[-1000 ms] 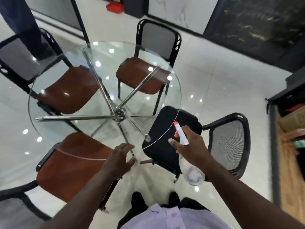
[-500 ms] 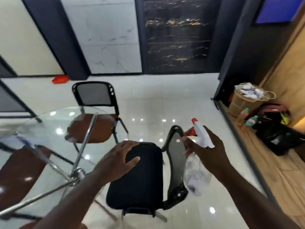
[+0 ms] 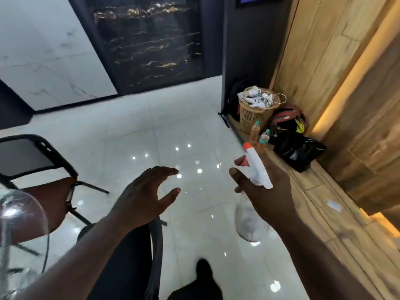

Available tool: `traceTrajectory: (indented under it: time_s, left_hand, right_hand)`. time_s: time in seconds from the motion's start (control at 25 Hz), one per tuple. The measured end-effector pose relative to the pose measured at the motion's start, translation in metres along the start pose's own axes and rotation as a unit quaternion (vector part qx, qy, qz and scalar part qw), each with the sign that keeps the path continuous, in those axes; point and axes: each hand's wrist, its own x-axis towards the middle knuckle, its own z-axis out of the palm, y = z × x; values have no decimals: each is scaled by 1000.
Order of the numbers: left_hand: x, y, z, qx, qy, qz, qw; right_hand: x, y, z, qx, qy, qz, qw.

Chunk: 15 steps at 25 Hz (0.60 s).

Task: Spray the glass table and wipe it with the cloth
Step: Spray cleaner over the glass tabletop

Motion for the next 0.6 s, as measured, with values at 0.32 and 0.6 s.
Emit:
traceTrajectory:
  time_s: [0.32,0.6]
  left_hand:
    - [210,-78,85,-116,-20,-31,993]
    - [358,-170,22,-129,50,-93,986]
  right_hand:
    - [205,57,22,-11,28,45,999]
    - [400,27,140,-12,-129,34,991]
